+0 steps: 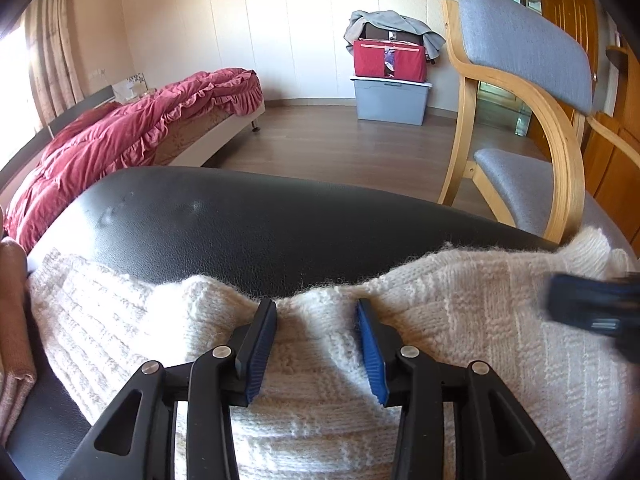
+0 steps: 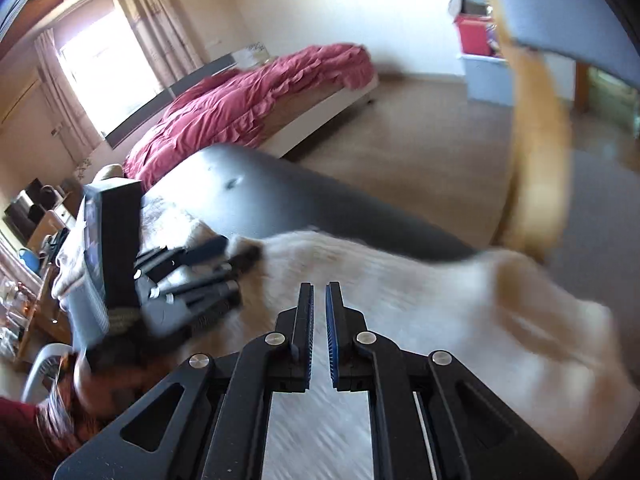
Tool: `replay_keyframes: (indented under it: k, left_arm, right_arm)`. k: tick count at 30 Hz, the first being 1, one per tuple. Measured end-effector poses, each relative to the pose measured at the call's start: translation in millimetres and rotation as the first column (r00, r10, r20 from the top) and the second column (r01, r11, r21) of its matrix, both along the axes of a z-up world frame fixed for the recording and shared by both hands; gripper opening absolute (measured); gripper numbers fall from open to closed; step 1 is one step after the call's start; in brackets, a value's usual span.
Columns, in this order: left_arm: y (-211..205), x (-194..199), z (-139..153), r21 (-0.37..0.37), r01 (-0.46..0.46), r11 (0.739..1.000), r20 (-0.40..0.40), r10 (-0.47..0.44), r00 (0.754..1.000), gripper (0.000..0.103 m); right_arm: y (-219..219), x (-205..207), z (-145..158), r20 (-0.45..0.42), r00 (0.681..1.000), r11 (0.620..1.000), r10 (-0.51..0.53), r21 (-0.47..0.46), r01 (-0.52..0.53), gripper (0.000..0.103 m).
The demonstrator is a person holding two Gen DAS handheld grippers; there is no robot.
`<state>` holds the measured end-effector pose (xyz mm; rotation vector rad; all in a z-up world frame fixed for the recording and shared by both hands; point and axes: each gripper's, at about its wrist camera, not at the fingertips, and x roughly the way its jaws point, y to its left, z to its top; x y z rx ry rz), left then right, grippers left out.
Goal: Fold clothes
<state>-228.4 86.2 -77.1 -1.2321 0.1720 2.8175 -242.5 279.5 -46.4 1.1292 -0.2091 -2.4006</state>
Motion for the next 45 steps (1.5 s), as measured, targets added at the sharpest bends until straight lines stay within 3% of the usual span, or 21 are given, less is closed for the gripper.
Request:
replay_keyframes:
  k: [3,5,7,9,13,18,20,23,29,32,36,41,45]
  left_arm:
    - [-1,-2,0,0.01,-0.001,1.0,0.003,0.001,1.0,0.042]
    - [0,-2,0,0.011,0.0,1.0,0.004,0.0,1.0,0.042]
    - [-1,-3,0,0.02,0.004,1.0,0.007,-0.004,1.0,0.043]
    - [-2,-4,0,0.033,0.008,0.999,0.011,-0.009,1.0,0.044]
    - [-3,-4,0,0.038,0.008,0.999,0.013,-0.009,1.0,0.045]
    - [-4,-5,0,0.045,0.006,0.999,0.016,-0.007,1.0,0.045]
    - [-3,-5,0,0.043,0.006,0.999,0.016,-0.007,1.0,0.045]
    - [-4,-6,-1,0.046,0.006,0.999,0.014,-0.006,1.0,0.046]
    - [-4,-7,-1,0.055,0.004,0.998,0.017,-0.005,1.0,0.046]
    - [-4,-7,-1,0.055,0.004,0.998,0.017,-0.005,1.0,0.046]
    - [-4,-7,-1,0.055,0.005,0.998,0.017,-0.006,1.0,0.046]
    - [-5,-7,-1,0.065,0.005,0.998,0.019,-0.006,1.0,0.046]
    - [-5,-7,-1,0.063,0.005,0.998,0.018,-0.006,1.0,0.047]
  right_arm:
    - [-15,-23,-18,0.035,0.999,1.0,-0.015,-0.001,0.015,0.007]
    - [-10,-36,-26,0.059,0.997,0.996,-0.047,-0.076,0.052,0.007]
    - [-1,-43,-32,0.073,0.992,0.988,-0.106,-0.108,0.113,0.0]
    - [10,-47,-37,0.093,0.985,0.977,-0.147,-0.141,0.16,0.0]
    - [3,-44,-32,0.059,0.985,0.982,-0.164,-0.084,0.169,0.0]
    - [15,-34,-20,0.025,0.987,0.972,-0.158,-0.172,0.16,0.003]
    - [22,-38,-27,0.067,0.979,0.965,-0.193,-0.165,0.201,0.003]
    - [40,-44,-42,0.135,0.964,0.934,-0.228,-0.249,0.256,0.0]
    - [64,-5,-8,0.058,0.954,0.917,-0.294,-0.265,0.299,0.004]
    - [108,38,6,0.042,0.894,0.861,-0.446,-0.253,0.442,0.004]
    - [168,88,-7,0.063,0.772,0.743,-0.633,-0.228,0.629,0.004]
    - [216,100,-48,0.176,0.695,0.644,-0.697,-0.273,0.715,0.001]
    - [238,115,-45,0.151,0.584,0.537,-0.797,-0.265,0.801,0.0]
